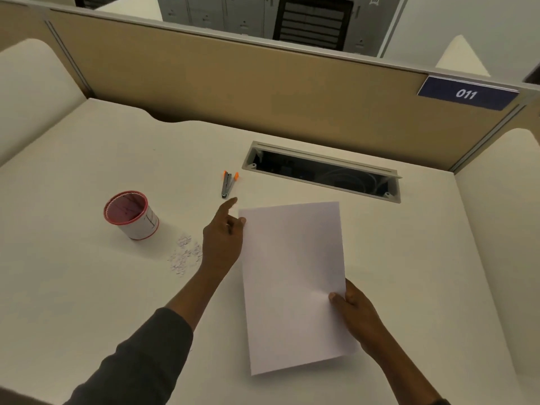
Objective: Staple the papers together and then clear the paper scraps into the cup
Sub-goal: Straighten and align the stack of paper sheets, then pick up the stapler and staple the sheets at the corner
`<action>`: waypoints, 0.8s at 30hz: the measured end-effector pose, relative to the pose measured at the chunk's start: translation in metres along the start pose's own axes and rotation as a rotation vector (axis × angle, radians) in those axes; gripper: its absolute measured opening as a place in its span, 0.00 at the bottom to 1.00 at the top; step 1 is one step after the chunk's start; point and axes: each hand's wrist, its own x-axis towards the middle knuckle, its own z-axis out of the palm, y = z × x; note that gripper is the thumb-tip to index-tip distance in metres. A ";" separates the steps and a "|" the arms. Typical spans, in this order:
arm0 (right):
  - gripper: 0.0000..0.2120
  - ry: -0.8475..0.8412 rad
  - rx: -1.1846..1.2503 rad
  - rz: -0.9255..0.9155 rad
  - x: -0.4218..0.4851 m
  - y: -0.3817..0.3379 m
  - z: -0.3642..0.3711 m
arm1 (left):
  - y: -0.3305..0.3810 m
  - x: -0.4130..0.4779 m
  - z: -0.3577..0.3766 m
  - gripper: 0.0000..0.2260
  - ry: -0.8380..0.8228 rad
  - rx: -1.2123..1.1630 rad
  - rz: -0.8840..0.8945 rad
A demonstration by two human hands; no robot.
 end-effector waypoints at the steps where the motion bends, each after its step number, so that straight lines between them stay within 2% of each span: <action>1: 0.20 -0.004 0.026 0.013 0.002 0.001 0.001 | -0.005 -0.001 0.001 0.18 -0.035 -0.057 -0.098; 3: 0.20 -0.024 0.075 0.046 0.007 0.004 0.003 | -0.016 -0.007 0.005 0.12 -0.131 -0.196 -0.312; 5: 0.19 -0.072 0.104 0.087 0.010 0.005 0.005 | -0.027 -0.022 0.009 0.04 -0.180 -0.231 -0.420; 8: 0.15 -0.112 0.093 0.141 0.021 0.004 0.009 | -0.040 -0.041 0.017 0.08 -0.142 -0.181 -0.479; 10: 0.12 0.003 0.035 0.150 0.030 -0.003 0.010 | -0.046 -0.048 0.021 0.09 -0.093 -0.164 -0.508; 12: 0.15 0.204 -0.063 0.108 0.044 -0.015 0.010 | -0.050 -0.047 0.022 0.09 -0.065 -0.143 -0.524; 15: 0.19 0.370 -0.210 -0.143 0.067 -0.042 0.018 | -0.053 -0.047 0.025 0.10 -0.060 -0.133 -0.518; 19: 0.14 0.314 -0.247 -0.325 0.111 -0.103 0.051 | -0.057 -0.048 0.028 0.10 -0.056 -0.104 -0.507; 21: 0.14 0.245 -0.278 -0.328 0.139 -0.135 0.077 | -0.060 -0.050 0.030 0.09 -0.057 -0.094 -0.504; 24: 0.20 0.154 -0.324 -0.291 0.185 -0.174 0.122 | -0.058 -0.056 0.032 0.11 -0.066 -0.089 -0.505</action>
